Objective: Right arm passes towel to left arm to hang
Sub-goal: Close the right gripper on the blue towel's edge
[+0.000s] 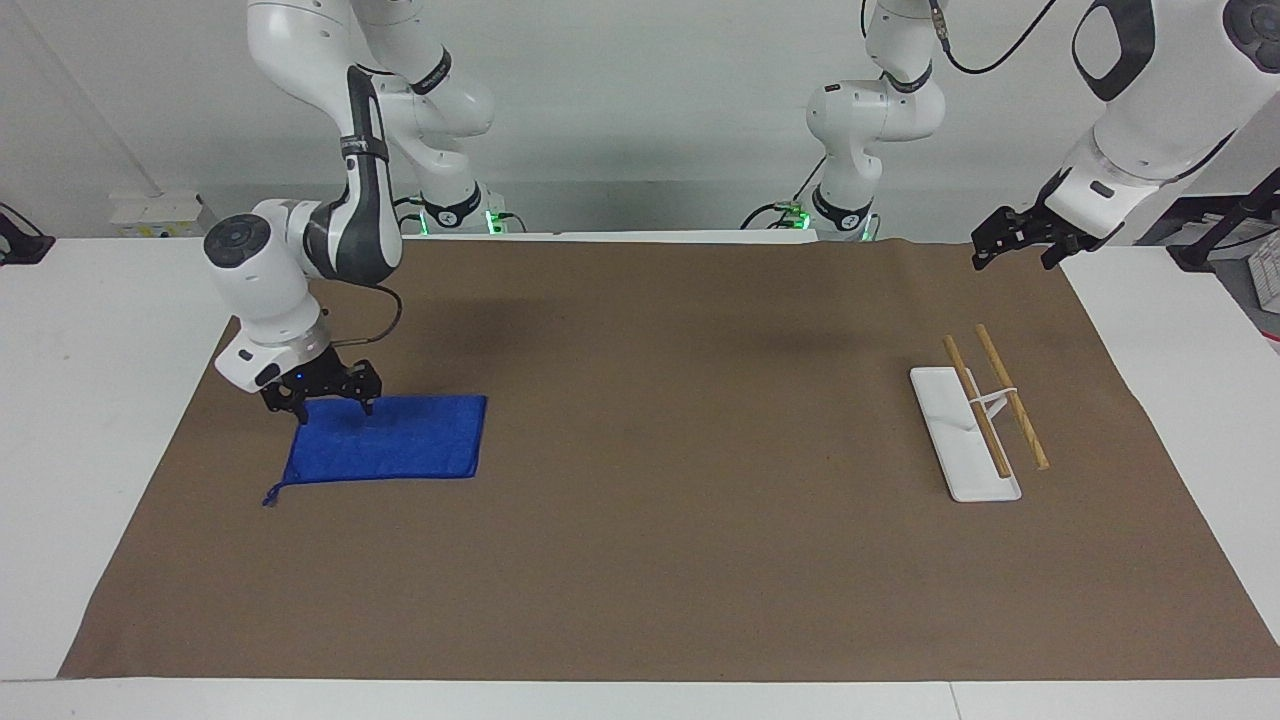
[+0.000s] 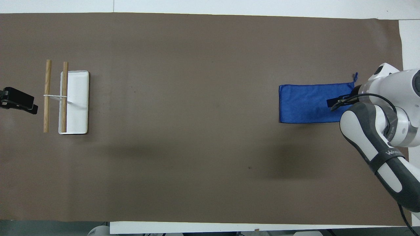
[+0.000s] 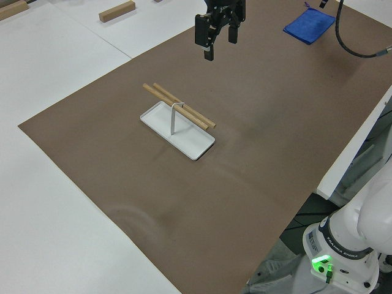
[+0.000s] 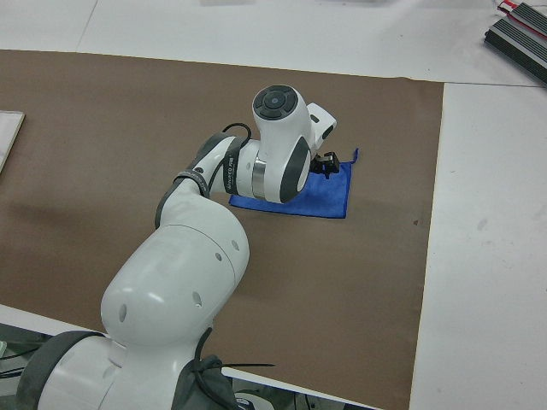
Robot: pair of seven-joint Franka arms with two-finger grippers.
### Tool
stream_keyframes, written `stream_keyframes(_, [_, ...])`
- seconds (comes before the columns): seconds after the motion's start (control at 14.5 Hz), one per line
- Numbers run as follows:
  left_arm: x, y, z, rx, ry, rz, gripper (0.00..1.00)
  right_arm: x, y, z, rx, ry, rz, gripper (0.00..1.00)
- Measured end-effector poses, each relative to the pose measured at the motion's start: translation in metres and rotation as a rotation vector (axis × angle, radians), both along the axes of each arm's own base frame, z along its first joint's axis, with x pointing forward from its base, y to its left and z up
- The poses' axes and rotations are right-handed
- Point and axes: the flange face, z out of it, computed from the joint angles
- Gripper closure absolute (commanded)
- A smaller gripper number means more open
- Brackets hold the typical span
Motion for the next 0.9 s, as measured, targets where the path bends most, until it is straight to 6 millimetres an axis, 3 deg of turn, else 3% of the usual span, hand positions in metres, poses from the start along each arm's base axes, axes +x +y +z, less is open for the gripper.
stream_keyframes(0.34, [0.000,0.000,0.000,0.000,0.000,0.000,0.00,0.003,-0.004,-0.029,0.034,0.007,-0.037,0.04])
stream_keyframes(0.76, [0.000,0.000,0.000,0.000,0.000,0.000,0.00,0.002,-0.004,-0.045,0.041,0.034,0.012,0.07])
stream_keyframes(0.9, [0.000,0.000,0.000,0.000,0.000,0.000,0.00,0.002,-0.004,-0.046,0.041,0.037,0.013,0.17])
